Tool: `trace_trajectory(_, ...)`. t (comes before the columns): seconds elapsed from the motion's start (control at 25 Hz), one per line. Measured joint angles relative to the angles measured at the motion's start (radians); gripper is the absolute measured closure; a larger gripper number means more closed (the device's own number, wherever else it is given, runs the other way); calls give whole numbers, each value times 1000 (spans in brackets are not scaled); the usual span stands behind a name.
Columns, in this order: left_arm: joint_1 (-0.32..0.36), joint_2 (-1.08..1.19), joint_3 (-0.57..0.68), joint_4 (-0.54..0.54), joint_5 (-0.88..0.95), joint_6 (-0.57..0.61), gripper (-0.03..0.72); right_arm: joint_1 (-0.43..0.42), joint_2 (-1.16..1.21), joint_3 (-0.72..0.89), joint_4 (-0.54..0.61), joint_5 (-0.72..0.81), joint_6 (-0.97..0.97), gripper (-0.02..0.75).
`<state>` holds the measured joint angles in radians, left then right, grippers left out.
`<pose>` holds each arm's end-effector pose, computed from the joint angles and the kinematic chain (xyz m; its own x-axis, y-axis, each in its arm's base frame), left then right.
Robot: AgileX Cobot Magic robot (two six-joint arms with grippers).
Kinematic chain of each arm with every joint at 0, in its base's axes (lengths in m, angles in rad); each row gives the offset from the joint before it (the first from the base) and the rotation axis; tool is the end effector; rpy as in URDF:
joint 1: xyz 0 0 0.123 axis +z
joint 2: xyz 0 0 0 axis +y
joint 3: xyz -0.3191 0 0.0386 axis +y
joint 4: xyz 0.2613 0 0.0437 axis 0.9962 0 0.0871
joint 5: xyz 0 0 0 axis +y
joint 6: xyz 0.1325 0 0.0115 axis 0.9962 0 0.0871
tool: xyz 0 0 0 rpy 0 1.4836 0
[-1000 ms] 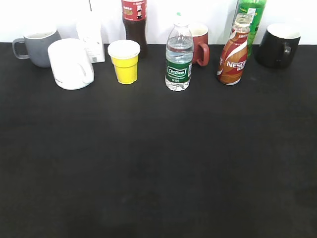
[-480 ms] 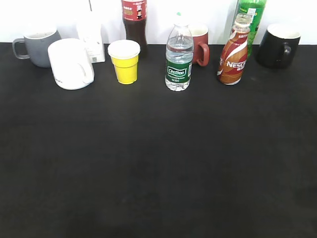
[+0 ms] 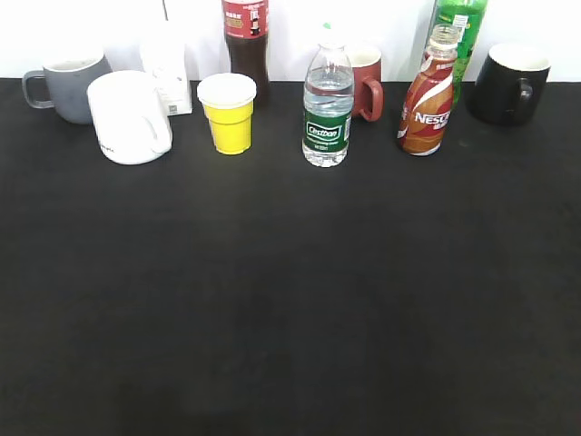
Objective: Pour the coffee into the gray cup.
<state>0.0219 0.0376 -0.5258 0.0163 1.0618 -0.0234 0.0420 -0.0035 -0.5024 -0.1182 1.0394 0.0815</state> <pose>0.0103 0.0021 0.2725 -0.4667 -0.0257 -0.8840 -0.0417 0.9991 -0.0070 0.0082 -0.0132 0.2685 -0.4273 0.0033 -0.9041 0.0591 0.9980 -0.0243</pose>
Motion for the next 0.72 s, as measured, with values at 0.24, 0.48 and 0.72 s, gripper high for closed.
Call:
trace_trajectory(0.24,0,-45,3,0,0,0,429,0,-5,0,1,0,0,163)
trace_trajectory(0.48,0,-45,3,0,0,0,459,0,-5,0,1,0,0,164)
trace_trajectory(0.72,0,-45,3,0,0,0,461,0,-5,0,1,0,0,164)
